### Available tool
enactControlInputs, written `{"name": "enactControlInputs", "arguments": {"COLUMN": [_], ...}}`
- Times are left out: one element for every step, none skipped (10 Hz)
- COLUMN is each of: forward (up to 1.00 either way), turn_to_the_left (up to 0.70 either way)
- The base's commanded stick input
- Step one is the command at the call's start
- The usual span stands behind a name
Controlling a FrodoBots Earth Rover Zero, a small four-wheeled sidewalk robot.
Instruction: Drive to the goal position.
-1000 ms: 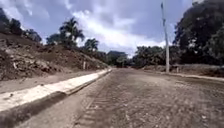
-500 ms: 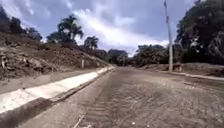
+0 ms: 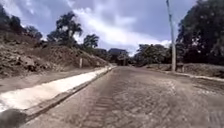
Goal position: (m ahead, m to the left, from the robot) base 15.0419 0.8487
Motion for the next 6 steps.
{"name": "enactControlInputs", "arguments": {"forward": [1.0, 1.0, 1.0, 1.0, 1.0, 1.0], "turn_to_the_left": [0.0, 0.0, -0.17, -0.16, -0.06, -0.27]}}
